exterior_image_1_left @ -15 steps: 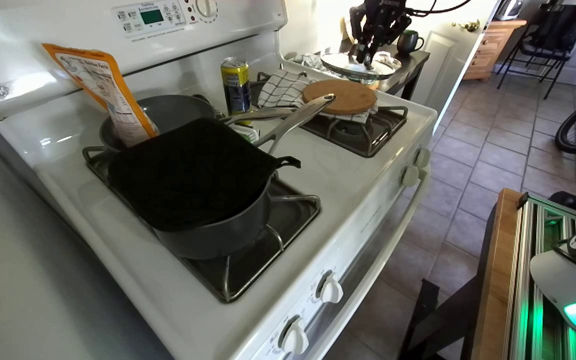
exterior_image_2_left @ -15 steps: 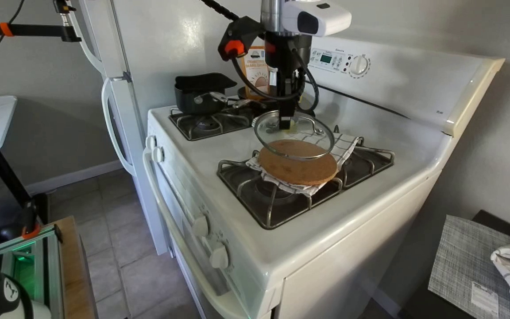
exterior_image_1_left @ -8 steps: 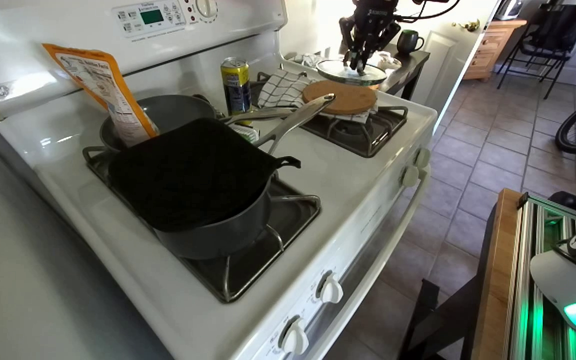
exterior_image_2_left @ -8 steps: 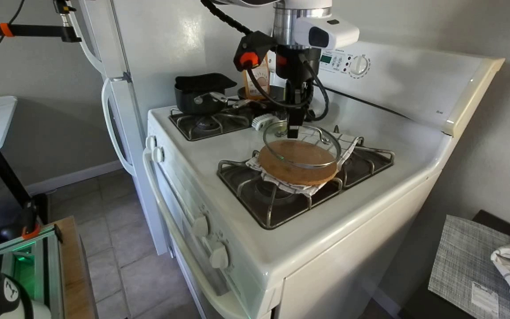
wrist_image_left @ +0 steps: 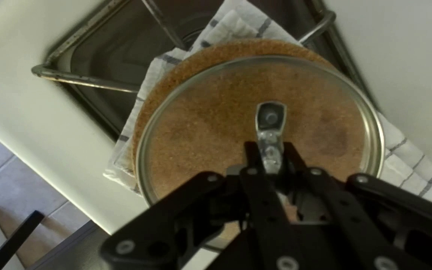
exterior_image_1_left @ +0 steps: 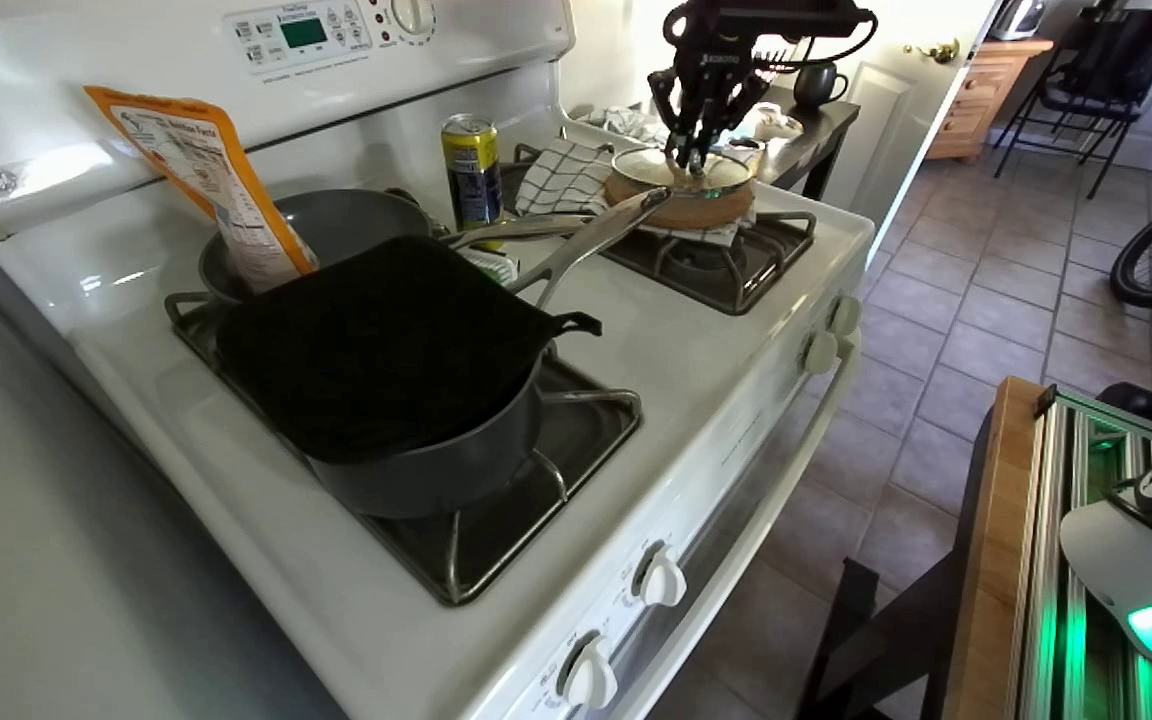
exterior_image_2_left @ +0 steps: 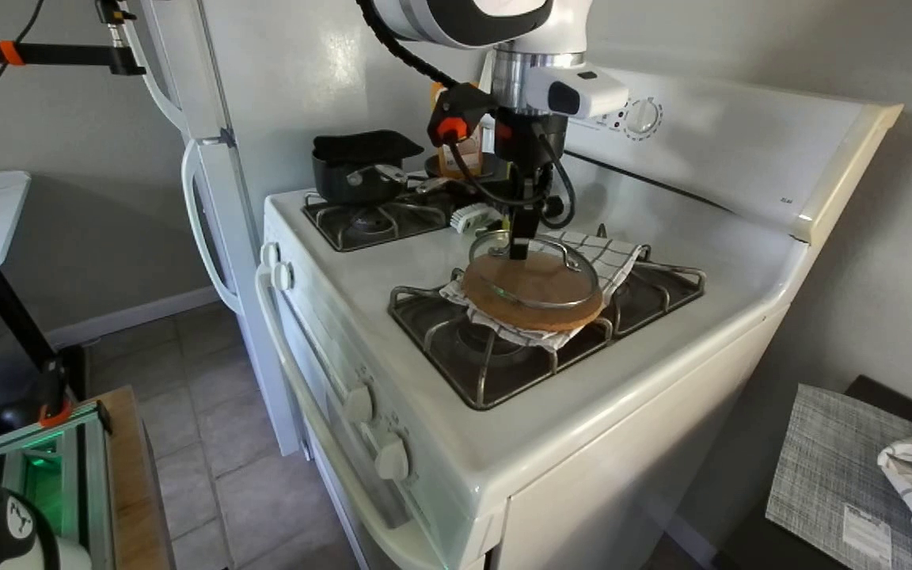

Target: Put the glass lid on the coaster.

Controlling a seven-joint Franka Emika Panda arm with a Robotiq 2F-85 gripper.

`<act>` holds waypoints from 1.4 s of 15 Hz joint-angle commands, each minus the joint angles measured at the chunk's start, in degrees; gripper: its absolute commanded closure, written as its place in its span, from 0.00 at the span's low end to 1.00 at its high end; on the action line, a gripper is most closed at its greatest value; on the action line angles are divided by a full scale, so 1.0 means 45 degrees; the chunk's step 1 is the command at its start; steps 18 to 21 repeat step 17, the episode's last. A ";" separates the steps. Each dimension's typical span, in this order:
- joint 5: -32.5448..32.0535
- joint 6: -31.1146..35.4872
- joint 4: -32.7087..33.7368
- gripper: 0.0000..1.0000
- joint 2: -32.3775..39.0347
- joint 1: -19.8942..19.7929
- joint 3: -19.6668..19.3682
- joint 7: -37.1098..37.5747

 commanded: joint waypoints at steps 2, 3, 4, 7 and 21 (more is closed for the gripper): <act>-0.0375 -0.0622 0.0608 0.57 0.0585 0.0350 -0.0132 0.0891; -0.0472 -0.0712 0.0668 0.56 0.0656 0.0392 -0.0162 0.1022; -0.0495 -0.0855 0.0726 0.50 0.0630 0.0427 -0.0169 0.1121; -0.0178 -0.1128 0.0753 0.28 0.0050 0.0583 -0.0008 0.1056; -0.0098 -0.1980 0.0392 0.00 -0.3018 0.1594 0.1626 -0.0533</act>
